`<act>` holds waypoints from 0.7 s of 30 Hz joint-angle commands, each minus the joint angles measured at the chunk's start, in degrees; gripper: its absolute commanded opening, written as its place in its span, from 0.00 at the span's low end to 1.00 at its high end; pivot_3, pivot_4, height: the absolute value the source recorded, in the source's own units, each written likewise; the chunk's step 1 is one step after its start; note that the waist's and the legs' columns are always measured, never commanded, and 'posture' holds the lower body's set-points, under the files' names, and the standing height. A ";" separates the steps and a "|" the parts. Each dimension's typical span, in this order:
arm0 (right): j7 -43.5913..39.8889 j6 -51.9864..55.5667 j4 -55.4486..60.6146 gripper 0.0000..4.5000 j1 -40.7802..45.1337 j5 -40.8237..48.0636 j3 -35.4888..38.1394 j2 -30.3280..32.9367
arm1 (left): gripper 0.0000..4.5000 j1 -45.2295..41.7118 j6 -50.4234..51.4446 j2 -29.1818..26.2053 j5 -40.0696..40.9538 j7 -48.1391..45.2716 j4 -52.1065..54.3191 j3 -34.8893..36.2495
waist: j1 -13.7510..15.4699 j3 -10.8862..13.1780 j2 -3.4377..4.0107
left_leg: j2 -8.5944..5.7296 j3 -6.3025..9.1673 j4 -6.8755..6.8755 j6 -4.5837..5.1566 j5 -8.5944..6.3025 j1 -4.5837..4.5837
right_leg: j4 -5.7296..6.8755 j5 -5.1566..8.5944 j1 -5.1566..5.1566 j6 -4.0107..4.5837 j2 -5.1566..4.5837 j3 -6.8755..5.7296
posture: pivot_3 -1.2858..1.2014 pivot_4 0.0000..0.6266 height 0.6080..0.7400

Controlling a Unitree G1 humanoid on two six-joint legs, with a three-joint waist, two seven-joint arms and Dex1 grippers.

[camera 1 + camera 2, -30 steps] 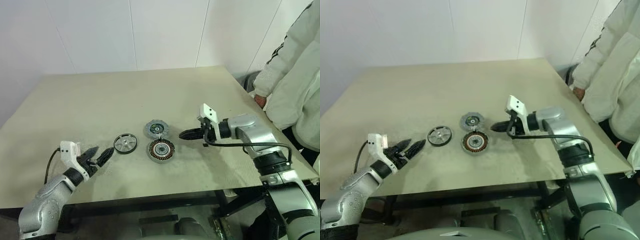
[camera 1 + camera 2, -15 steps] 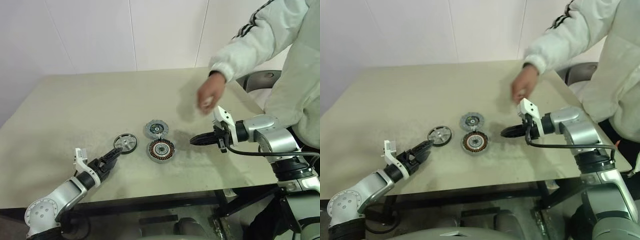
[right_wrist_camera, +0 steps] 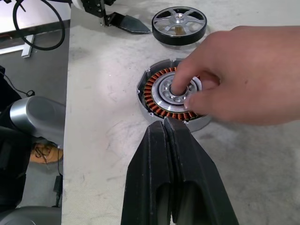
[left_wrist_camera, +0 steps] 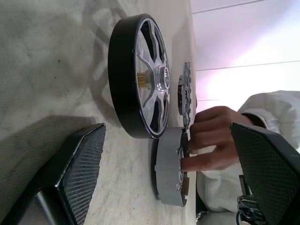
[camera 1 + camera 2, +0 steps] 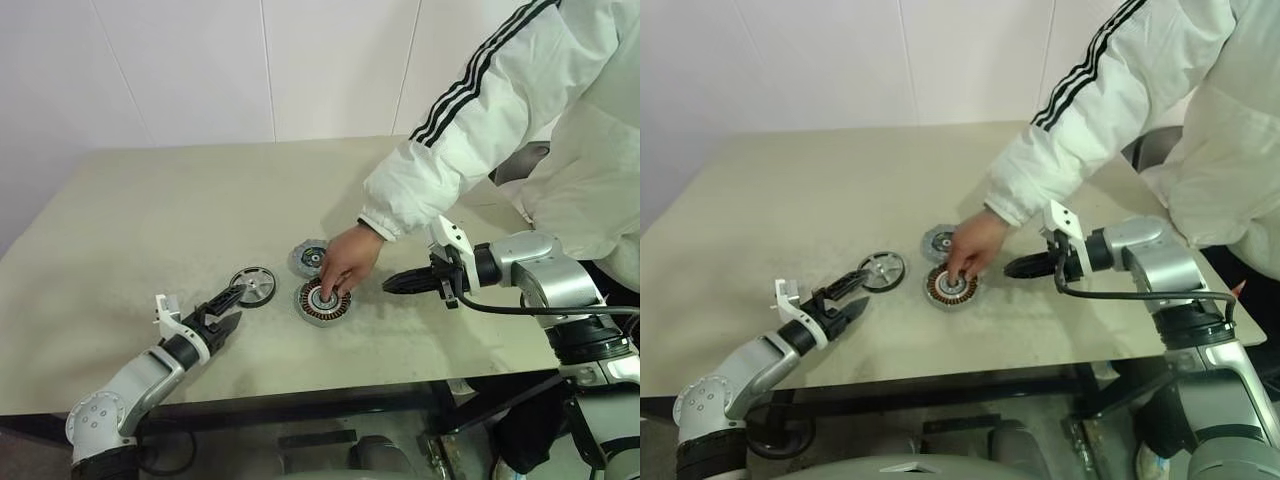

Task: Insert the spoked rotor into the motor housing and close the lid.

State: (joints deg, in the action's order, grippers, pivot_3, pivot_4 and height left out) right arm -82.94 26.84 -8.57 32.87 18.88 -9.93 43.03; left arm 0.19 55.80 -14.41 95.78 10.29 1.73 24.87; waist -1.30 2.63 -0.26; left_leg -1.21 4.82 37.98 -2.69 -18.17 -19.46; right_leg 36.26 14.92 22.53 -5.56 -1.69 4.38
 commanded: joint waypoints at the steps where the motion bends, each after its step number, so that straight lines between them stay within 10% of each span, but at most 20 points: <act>1: -0.34 0.00 2.58 0.01 0.31 1.25 1.36 0.68 | 1.00 -2.19 -0.96 0.95 2.12 0.12 -0.85 -1.16 | 0.56 0.00 0.00 | 0.00 0.00 0.02 0.00 0.00 0.00 | 0.00 0.00 -0.01 0.00 0.00 0.00 | 0.52 0.00 1.00; 18: 0.00 1.03 4.47 0.01 -1.34 1.62 1.48 2.31 | 1.00 -6.37 -1.28 1.50 2.68 0.01 -10.43 -1.27 | 0.73 -0.01 -0.01 | -0.03 0.00 0.04 0.00 0.00 -0.01 | -0.07 0.01 -0.06 0.02 0.00 0.00 | 0.52 0.00 1.00; 21: 0.14 1.18 4.66 0.00 -1.52 1.63 1.40 2.29 | 0.87 -6.28 -1.28 1.57 2.45 -0.29 -11.52 -0.96 | 0.69 -0.02 0.00 | -0.03 0.00 0.04 0.00 0.00 0.01 | -0.07 0.01 -0.07 0.02 0.01 -0.01 | 0.52 0.00 1.00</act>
State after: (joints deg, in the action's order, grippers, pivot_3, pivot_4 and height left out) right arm -82.91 28.28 -5.82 30.80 19.88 -9.93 44.41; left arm -6.39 54.66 -12.83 98.45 10.17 -8.31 23.41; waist -0.62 2.61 -0.26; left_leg -1.24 4.81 38.01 -2.69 -18.17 -19.44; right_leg 36.20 14.93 22.46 -5.55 -1.68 4.38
